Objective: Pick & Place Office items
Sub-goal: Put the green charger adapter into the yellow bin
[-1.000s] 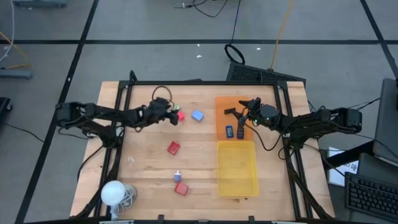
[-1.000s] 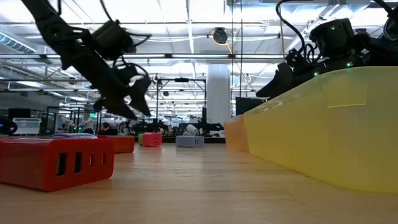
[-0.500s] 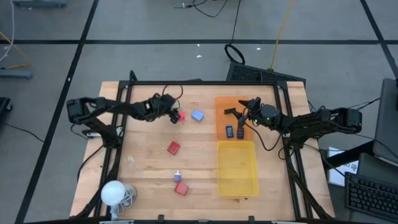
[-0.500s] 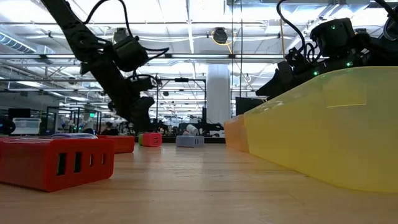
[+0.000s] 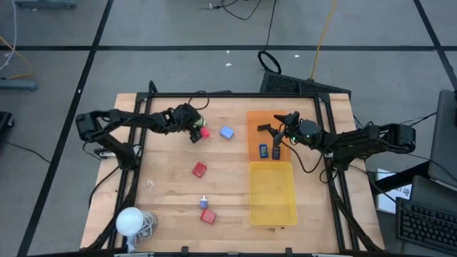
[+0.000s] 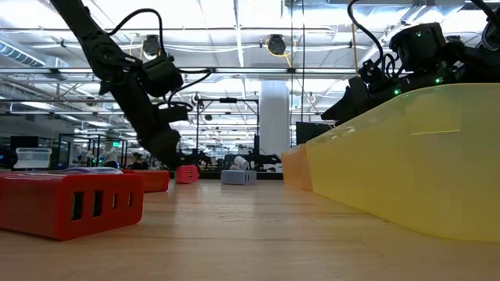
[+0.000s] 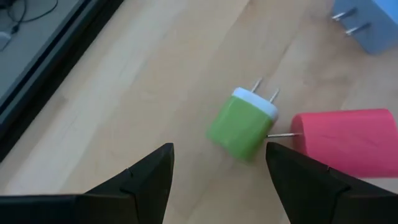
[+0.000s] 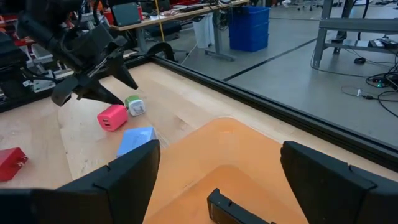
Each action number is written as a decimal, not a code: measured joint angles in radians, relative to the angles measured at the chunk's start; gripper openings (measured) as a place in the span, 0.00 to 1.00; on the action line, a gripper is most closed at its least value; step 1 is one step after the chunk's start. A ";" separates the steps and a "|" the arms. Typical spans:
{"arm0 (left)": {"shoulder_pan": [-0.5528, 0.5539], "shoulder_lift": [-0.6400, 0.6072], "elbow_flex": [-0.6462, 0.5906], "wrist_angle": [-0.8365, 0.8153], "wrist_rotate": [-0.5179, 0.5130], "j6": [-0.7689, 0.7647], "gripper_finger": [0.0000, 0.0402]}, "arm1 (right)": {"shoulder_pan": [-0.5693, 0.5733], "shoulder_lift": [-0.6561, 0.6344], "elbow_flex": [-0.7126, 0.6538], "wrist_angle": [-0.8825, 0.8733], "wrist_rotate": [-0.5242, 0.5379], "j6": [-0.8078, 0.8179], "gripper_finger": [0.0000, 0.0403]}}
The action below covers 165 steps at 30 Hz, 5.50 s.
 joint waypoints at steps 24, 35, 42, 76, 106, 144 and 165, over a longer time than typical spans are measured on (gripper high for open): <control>-0.002 0.173 0.002 0.179 0.183 0.104 0.52 | 0.000 0.000 0.000 0.000 -0.013 -0.008 0.79; -0.003 0.174 0.000 0.176 0.190 -0.041 0.34 | 0.000 0.000 0.000 0.000 -0.026 -0.008 0.79; -0.012 0.105 -0.007 0.144 0.196 -0.110 0.37 | 0.000 0.000 0.000 0.000 -0.026 -0.010 0.79; -0.437 0.017 0.024 1.020 0.161 -0.259 0.34 | 0.324 0.081 0.174 0.170 -0.228 -0.269 0.79; -0.467 0.168 0.224 1.025 0.131 -0.441 0.34 | 0.486 0.195 0.328 0.284 0.132 -1.082 0.79; -0.486 0.168 0.270 0.918 0.111 -0.490 0.34 | 0.459 0.291 0.382 0.349 0.114 -1.115 0.59; -0.449 0.070 0.270 0.805 0.110 -0.213 0.57 | 0.460 0.280 0.380 0.241 0.167 -0.906 0.59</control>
